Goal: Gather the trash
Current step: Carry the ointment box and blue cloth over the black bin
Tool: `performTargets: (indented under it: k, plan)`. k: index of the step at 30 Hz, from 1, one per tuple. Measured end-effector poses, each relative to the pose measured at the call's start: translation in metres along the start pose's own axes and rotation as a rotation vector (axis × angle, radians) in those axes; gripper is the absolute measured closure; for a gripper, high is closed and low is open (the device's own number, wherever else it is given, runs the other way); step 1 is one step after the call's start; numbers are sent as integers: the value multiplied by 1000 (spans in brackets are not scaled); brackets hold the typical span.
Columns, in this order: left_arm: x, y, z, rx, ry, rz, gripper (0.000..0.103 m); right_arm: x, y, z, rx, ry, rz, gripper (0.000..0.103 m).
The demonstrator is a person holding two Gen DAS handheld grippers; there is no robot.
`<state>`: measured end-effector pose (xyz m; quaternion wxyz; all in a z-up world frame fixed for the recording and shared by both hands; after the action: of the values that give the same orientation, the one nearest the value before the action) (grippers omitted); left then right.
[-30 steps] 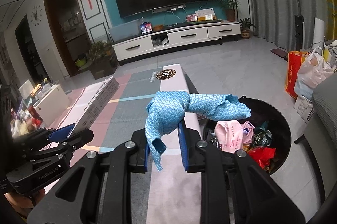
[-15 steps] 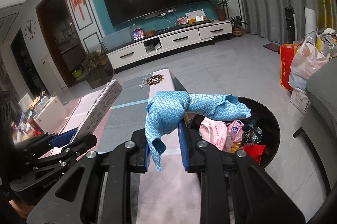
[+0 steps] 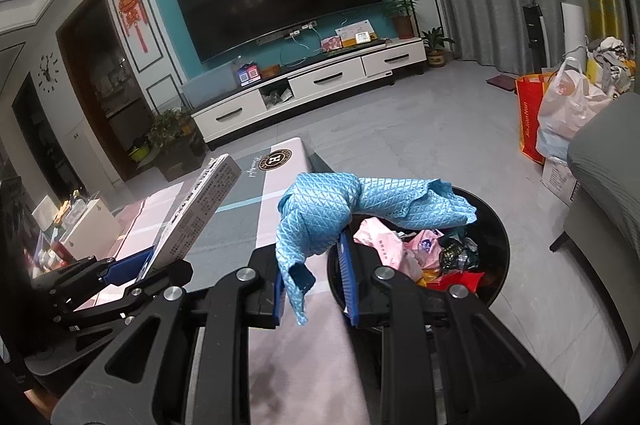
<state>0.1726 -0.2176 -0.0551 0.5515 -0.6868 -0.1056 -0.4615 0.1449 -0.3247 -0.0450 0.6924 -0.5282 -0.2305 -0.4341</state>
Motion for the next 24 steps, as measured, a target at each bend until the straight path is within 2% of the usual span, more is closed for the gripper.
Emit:
performTargets:
  k: [24]
  plan:
    - [18, 33, -57, -53, 94, 14, 63, 1, -9, -49, -74, 77, -8, 79]
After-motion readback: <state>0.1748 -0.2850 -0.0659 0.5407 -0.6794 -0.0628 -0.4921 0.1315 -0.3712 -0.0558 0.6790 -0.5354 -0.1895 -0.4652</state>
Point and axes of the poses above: each gripper's, at about its wrist camera, not at the fingertips, and y roughly the way its jaws point, z to its left, x to its top, the point moved 6 cm from there along y, roughly the way its jaws point, and after that the axes turned 1 degree about y, right-handed, at the moved point
